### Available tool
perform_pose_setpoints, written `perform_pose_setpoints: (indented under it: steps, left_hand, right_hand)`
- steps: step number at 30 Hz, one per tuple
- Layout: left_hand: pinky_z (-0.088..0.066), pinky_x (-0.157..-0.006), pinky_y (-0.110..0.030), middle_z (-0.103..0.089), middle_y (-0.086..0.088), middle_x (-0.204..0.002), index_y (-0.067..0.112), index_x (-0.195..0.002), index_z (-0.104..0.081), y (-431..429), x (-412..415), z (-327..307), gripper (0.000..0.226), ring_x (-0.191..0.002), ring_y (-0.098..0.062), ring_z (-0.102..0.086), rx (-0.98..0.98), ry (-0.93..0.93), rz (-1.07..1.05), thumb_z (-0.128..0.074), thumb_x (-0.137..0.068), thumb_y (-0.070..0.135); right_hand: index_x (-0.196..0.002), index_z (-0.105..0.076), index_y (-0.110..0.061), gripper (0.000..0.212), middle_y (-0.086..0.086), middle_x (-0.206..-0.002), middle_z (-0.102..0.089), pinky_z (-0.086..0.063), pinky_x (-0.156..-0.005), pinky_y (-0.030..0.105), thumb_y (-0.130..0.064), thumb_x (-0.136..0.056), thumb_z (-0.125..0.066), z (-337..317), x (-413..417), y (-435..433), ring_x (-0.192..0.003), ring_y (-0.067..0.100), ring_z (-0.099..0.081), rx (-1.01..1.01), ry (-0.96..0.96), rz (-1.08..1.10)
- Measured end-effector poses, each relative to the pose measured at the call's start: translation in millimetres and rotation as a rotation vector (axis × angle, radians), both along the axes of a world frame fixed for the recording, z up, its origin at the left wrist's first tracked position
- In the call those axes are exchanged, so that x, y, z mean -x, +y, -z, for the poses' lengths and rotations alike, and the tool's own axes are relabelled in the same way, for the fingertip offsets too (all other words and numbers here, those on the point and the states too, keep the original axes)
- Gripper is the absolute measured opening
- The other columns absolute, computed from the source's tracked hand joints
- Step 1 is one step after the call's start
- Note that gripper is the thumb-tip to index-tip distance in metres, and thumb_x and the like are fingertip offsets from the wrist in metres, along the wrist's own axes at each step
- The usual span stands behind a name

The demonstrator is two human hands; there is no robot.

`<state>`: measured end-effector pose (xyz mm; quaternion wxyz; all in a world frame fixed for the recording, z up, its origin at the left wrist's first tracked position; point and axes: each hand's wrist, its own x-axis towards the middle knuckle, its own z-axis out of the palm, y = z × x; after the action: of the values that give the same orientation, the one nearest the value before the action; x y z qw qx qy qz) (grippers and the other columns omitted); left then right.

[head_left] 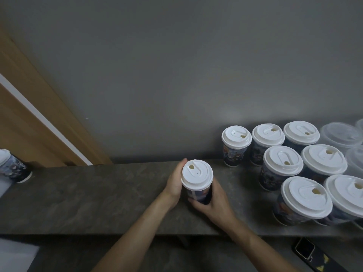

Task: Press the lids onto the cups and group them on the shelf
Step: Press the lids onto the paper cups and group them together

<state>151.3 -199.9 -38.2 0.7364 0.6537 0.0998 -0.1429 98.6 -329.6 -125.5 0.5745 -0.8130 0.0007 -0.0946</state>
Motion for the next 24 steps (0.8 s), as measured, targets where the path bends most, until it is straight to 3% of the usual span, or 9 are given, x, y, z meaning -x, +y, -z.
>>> perform_pose_setpoints:
  steps: [2, 4, 8, 11, 14, 18, 22, 24]
  left_hand:
    - [-0.05, -0.092, -0.033, -0.078, -0.001, -0.093, 0.018, -0.076, -0.082, 1, -2, -3, 0.049, -0.092, -0.012, -0.069, 0.019, 0.044, 0.053, -0.046, -0.105, 0.032]
    - [-0.05, -0.09, -0.032, -0.078, 0.002, -0.088, 0.017, -0.077, -0.079, -2, 2, -2, 0.043, -0.091, -0.013, -0.068, -0.02, 0.033, -0.035, -0.048, -0.105, 0.029]
    - [-0.051, -0.071, -0.015, -0.074, 0.013, -0.077, 0.02, -0.082, -0.073, -10, 20, 1, 0.036, -0.075, 0.003, -0.066, -0.096, -0.072, -0.233, -0.046, -0.107, 0.021]
    - [-0.052, -0.074, -0.017, -0.076, 0.009, -0.087, 0.017, -0.089, -0.075, -6, 16, -3, 0.038, -0.081, 0.001, -0.068, -0.118, -0.116, -0.144, -0.042, -0.107, 0.017]
    - [-0.053, -0.086, -0.029, -0.078, -0.002, -0.094, 0.013, -0.091, -0.079, -6, 4, -15, 0.04, -0.092, -0.013, -0.071, -0.069, -0.102, 0.052, -0.042, -0.106, 0.018]
    - [-0.052, -0.078, -0.028, -0.077, 0.004, -0.079, 0.02, -0.071, -0.078, -11, 8, -10, 0.042, -0.077, -0.008, -0.069, -0.02, -0.087, -0.1, -0.051, -0.102, 0.014]
    - [-0.054, -0.086, -0.033, -0.078, 0.001, -0.091, 0.018, -0.085, -0.079, -13, 22, 2, 0.036, -0.09, -0.012, -0.07, -0.07, -0.148, -0.237, -0.048, -0.103, 0.017]
    - [-0.053, -0.086, -0.032, -0.078, 0.0, -0.092, 0.017, -0.086, -0.079, -14, 16, 0, 0.037, -0.09, -0.012, -0.07, -0.052, -0.13, -0.158, -0.046, -0.103, 0.018]
  right_hand:
    - [-0.138, -0.048, -0.037, 0.081, -0.02, -0.136, -0.061, -0.051, -0.105, 0.033, -0.034, -0.069, -0.09, -1, 0, 0, -0.127, -0.003, -0.056, 0.009, -0.001, -0.017]
    - [-0.138, -0.047, -0.039, 0.083, -0.021, -0.137, -0.059, -0.05, -0.106, 0.027, -0.033, -0.068, -0.091, -3, 0, 2, -0.128, -0.005, -0.055, 0.005, -0.014, -0.016]
    - [-0.133, -0.05, -0.029, 0.086, -0.018, -0.131, -0.06, -0.048, -0.097, 0.014, -0.037, -0.063, -0.099, -1, 1, 3, -0.122, -0.006, -0.058, -0.043, 0.0, 0.054]
    - [-0.129, -0.052, -0.032, 0.075, -0.016, -0.127, -0.064, -0.052, -0.098, 0.024, -0.034, -0.066, -0.094, -1, 0, 1, -0.119, -0.002, -0.06, -0.015, -0.004, 0.025]
    - [-0.136, -0.054, -0.027, 0.077, -0.017, -0.132, -0.064, -0.05, -0.102, 0.024, -0.02, -0.068, -0.088, -1, 0, 1, -0.124, -0.004, -0.059, -0.015, -0.02, -0.001]
    - [-0.135, -0.05, -0.031, 0.082, -0.018, -0.134, -0.061, -0.045, -0.101, 0.013, -0.023, -0.067, -0.095, -3, 1, 3, -0.126, -0.001, -0.058, -0.053, -0.026, 0.016]
    - [-0.132, -0.051, -0.027, 0.086, -0.014, -0.131, -0.062, -0.052, -0.1, 0.024, -0.033, -0.062, -0.1, -1, 1, 4, -0.121, -0.003, -0.06, -0.093, -0.003, 0.059]
    - [-0.135, -0.053, -0.026, 0.081, -0.013, -0.131, -0.063, -0.052, -0.103, 0.03, -0.028, -0.065, -0.095, 1, 0, 3, -0.124, 0.0, -0.059, -0.055, -0.011, 0.039]
